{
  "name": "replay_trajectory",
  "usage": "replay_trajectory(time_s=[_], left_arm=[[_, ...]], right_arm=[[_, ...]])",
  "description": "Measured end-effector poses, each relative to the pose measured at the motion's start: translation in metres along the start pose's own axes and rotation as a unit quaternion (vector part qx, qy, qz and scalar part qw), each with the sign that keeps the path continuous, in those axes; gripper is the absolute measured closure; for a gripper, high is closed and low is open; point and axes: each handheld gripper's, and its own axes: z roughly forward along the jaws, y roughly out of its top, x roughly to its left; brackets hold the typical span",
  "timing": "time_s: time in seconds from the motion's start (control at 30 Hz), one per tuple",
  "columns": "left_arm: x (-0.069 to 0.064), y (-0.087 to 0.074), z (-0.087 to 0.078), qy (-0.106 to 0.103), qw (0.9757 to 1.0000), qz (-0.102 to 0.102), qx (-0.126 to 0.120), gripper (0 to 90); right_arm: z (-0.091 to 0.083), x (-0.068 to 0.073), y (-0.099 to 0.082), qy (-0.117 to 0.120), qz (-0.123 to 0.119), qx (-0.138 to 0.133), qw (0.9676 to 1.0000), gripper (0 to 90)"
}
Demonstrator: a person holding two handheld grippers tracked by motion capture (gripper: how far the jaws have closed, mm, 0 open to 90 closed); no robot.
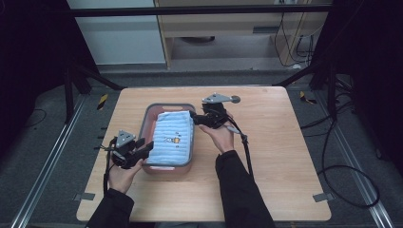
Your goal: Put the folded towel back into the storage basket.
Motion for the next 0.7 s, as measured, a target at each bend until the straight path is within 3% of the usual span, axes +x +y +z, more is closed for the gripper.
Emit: replay_trajectory(time_s=[0.3, 0.7], left_arm=[[0.007, 0.0, -0.006, -0.012, 0.9999, -0.001, -0.008, 45.3], [0.019, -0.002, -0.011, -0.004, 0.9998, 0.007, -0.017, 32.3]], right_arm=[[-0.044, -0.026, -0.016, -0.028, 0.01, -0.001, 0.9996, 28.4], [-0.094, -0.058, -0.049, -0.062, 0.022, 0.007, 0.9978, 21.5]])
